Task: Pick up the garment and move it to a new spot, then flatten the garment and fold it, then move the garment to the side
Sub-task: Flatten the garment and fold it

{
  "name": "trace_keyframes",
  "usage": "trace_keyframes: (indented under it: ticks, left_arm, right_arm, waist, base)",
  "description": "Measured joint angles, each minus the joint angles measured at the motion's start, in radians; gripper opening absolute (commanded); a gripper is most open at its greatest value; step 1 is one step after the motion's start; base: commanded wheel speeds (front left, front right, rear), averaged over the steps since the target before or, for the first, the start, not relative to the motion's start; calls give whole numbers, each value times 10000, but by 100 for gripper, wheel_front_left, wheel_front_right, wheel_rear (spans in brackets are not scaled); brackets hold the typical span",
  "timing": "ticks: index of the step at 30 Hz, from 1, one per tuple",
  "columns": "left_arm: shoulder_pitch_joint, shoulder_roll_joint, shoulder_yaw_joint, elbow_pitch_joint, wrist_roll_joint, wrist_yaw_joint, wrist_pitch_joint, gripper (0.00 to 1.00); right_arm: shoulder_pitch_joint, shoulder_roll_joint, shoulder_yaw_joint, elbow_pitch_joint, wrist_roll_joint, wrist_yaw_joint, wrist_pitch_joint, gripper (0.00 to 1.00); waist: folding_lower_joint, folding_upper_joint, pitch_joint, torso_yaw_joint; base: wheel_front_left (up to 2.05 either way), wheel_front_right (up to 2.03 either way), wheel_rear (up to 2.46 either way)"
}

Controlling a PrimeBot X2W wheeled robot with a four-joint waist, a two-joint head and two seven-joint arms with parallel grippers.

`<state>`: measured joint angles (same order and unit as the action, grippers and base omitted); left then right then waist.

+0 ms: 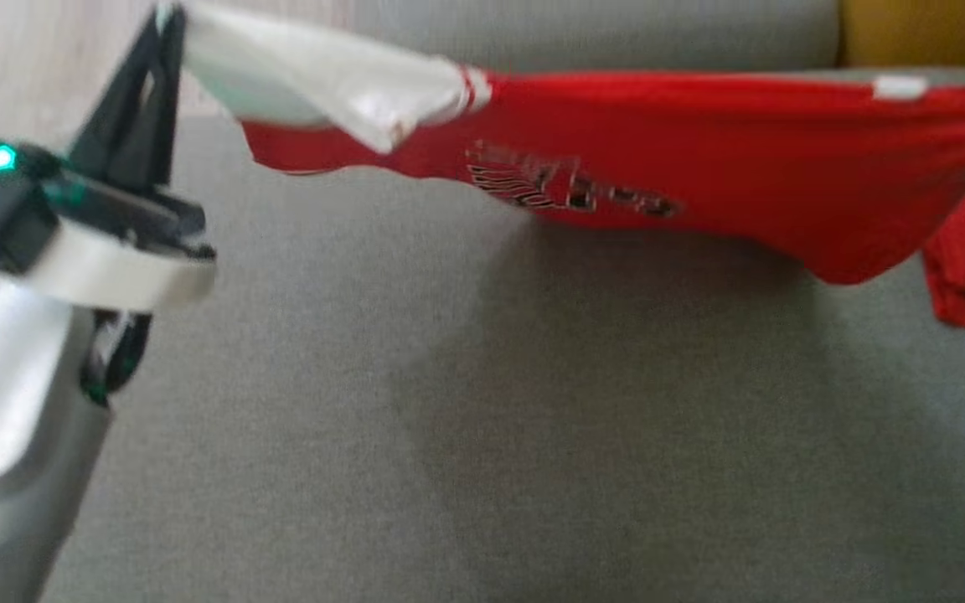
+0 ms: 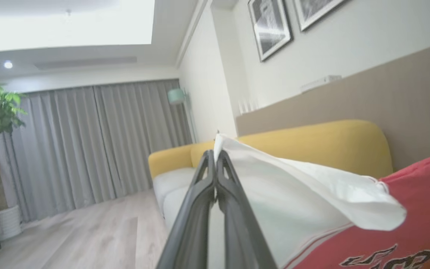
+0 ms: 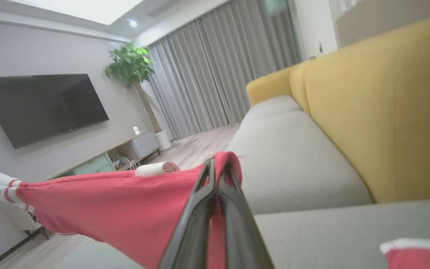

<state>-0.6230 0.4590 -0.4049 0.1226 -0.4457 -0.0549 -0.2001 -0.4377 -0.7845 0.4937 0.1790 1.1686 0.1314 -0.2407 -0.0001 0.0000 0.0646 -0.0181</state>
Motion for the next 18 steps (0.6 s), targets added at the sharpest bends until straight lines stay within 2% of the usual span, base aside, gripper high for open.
trace_keyframes:
  ticks: [5, 12, 14, 15, 16, 18]
  left_arm:
    - [-617, 19, 201, -374, -395, -169, 297, 0]
    - [-2256, 8, 299, -851, -878, -343, 982, 0]
    - [-2673, -25, 301, -800, -1014, -347, 1160, 0]
    - [-2847, -52, 299, -709, -1055, -355, 1225, 0]
    - [-2996, -77, 291, -602, -1104, -407, 1290, 0]
    - [-3269, -140, 242, -295, -1145, -426, 1469, 0]
  right_arm:
    - [75, -658, -639, -863, 107, 0, 4, 0]
    - [-66, -1285, -2163, -2061, 777, 0, 213, 0]
    - [-102, -1369, -2403, -2100, 851, 0, 407, 7]
    - [-150, -1369, -2454, -2096, 880, 0, 489, 6]
    - [-238, -1361, -2462, -2094, 888, 0, 564, 0]
    - [-428, -1321, -2481, -2061, 955, 0, 685, 0]
  waist:
    - [0, 0, -565, -4]
    - [-1, 0, -1016, -32]
    - [0, 0, -1002, -6]
    - [0, 0, -982, 9]
    - [0, 0, -951, 24]
    - [0, 0, -841, 55]
  base:
    - [0, 0, 0]
    - [0, 0, 0]
    - [0, 0, 0]
    - [0, 0, 0]
    - [0, 0, 0]
    - [0, 0, 0]
